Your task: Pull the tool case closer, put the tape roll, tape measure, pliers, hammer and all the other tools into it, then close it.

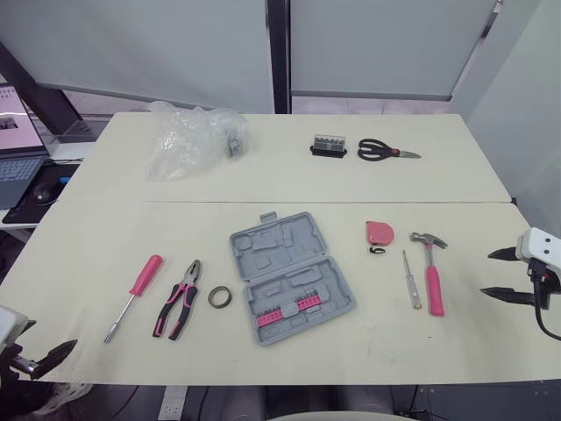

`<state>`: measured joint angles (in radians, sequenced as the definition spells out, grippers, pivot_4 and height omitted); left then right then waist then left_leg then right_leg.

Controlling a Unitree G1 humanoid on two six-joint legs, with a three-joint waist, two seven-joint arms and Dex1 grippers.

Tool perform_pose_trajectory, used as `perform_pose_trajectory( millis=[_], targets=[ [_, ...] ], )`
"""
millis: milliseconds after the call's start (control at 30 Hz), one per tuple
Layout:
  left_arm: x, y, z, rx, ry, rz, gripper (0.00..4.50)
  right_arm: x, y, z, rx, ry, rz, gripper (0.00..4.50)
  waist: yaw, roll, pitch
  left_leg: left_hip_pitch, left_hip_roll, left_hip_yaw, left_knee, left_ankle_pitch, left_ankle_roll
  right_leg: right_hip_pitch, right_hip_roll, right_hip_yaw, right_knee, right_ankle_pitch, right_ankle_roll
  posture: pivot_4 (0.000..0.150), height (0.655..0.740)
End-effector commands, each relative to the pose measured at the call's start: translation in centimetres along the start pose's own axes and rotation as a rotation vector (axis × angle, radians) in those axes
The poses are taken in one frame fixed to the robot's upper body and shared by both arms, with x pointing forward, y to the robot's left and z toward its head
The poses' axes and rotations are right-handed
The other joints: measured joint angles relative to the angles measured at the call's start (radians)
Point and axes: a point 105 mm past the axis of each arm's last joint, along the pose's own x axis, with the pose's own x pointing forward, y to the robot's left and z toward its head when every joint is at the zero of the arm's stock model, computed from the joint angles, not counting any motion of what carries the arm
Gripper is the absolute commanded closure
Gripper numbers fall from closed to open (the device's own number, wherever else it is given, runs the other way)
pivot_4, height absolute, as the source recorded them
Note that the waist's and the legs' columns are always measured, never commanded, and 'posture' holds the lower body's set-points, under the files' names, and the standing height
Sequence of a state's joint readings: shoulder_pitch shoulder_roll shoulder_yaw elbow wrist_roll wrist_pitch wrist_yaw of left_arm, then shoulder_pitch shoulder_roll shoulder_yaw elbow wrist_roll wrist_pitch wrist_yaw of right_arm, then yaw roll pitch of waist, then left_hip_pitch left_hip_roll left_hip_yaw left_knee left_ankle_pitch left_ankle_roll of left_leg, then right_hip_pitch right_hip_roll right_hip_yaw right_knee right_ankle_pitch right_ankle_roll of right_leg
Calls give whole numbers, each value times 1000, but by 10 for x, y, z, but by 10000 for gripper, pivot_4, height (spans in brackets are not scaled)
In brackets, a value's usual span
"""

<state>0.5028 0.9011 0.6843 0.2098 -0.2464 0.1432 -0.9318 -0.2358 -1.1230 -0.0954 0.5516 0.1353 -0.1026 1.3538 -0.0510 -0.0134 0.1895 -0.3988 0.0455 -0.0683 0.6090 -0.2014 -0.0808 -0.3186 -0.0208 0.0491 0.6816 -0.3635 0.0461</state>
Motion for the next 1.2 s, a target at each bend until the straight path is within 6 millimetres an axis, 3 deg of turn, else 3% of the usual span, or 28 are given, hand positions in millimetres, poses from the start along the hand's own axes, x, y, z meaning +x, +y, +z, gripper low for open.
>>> perform_pose_trajectory(
  millis=[33, 200, 433, 600, 800, 1033, 1200],
  targets=[
    [-4, 8, 8, 33, -25, 8, 0, -4, -3, 12, -34, -31, -18, 349, 0, 0, 0, 0, 0, 0, 0, 0, 0, 0, 0, 0, 0, 0, 0, 1500, 7400],
    [-4, 17, 24, 40, -105, 7, 0, -9, -11, 14, -32, -74, -71, 349, 0, 0, 0, 0, 0, 0, 0, 0, 0, 0, 0, 0, 0, 0, 0, 1500, 7400],
    [-11, 13, 15, 34, -116, 22, 0, -14, -27, 10, -46, -69, -137, 349, -6, 0, 0, 1, 0, 6, -1, 0, 0, -1, 0, 5, 0, 0, 1, 1500, 7400],
    [-15, 18, 5, -21, -112, 34, 0, -17, -28, 5, -61, -56, -154, 349, -6, 0, 0, 1, 1, 8, -1, 0, 0, -3, 1, 9, 0, 0, 1, 1500, 7400],
    [-9, 30, 11, 16, -134, 21, 0, -14, -21, 2, -34, -58, -138, 349, -3, 0, 0, 2, 1, 12, -1, 0, 0, -4, 1, 13, 0, 2, 3, 1500, 7400],
    [-11, 38, -4, -15, -107, 57, 0, -11, -17, 12, -80, -89, -153, 349, -9, -1, 0, 1, 1, 18, -1, 0, 0, -7, 1, 18, 1, 3, 5, 1500, 7400],
    [-8, 28, -2, -39, -143, 43, 0, -6, -21, 22, -62, -123, -201, 349, -10, -1, 0, 1, 2, 19, -1, 0, 0, -9, 1, 20, 1, 3, 5, 1500, 7400]
  ],
)
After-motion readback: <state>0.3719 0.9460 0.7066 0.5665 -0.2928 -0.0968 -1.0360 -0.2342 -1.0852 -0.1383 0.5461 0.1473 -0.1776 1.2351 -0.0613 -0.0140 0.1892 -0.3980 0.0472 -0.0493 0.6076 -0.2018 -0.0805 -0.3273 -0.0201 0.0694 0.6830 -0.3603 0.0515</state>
